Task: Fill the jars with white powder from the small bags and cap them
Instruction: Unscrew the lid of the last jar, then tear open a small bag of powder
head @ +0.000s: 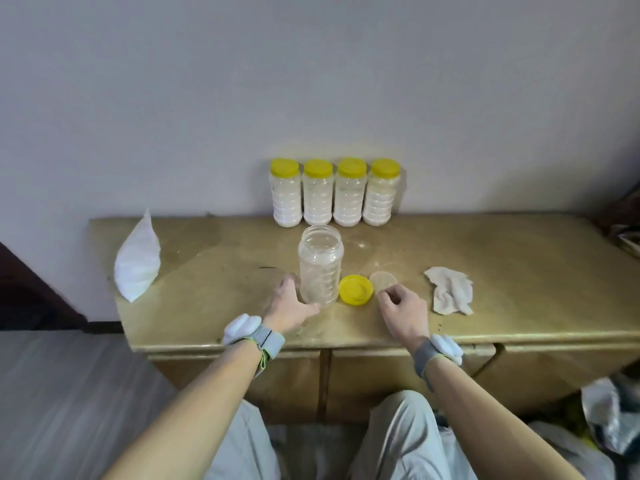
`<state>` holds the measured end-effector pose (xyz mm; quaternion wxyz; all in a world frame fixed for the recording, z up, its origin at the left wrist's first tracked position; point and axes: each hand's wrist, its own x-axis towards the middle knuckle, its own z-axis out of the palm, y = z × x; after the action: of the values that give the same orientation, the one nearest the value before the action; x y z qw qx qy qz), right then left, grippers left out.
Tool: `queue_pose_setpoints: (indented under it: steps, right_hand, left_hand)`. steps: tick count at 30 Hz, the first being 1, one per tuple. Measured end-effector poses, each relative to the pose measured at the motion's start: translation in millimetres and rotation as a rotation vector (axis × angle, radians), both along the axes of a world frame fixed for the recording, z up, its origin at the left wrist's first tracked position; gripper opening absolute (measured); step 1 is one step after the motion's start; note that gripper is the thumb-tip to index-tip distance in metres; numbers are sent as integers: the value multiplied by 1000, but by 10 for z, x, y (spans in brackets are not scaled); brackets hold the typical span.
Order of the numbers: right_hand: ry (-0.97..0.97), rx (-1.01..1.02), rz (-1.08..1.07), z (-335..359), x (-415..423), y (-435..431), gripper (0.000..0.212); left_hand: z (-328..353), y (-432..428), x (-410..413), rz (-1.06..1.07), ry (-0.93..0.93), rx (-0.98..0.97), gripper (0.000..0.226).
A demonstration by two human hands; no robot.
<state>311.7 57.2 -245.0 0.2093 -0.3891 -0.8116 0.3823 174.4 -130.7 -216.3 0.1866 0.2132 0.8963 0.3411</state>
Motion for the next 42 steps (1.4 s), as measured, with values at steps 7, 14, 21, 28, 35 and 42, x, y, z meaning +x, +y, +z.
queue_pose_setpoints:
  steps: [7, 14, 21, 28, 35, 42]
  right_hand:
    - [-197, 270, 592, 120, -230, -984, 23]
    - [-264, 318, 755, 187, -1077, -1707, 21]
    - [-590, 368, 813, 132, -1667, -1842, 26]
    - [-703, 366, 830, 125, -1789, -1792, 36]
    - [-673, 362, 830, 177, -1726, -1837, 37]
    - [-645, 169, 751, 263, -1639, -1869, 35]
  left_hand:
    - [52, -618, -429, -5, 232, -239, 37]
    - [209, -1423, -1018, 213, 505, -299, 34]
    - [460, -1598, -1524, 508, 564, -224, 59]
    - [571, -1475, -1883, 559, 546, -344, 31]
    - [790, -1557, -1751, 576, 392, -67, 17]
    - [1001, -1574, -1263, 324, 28, 203, 16]
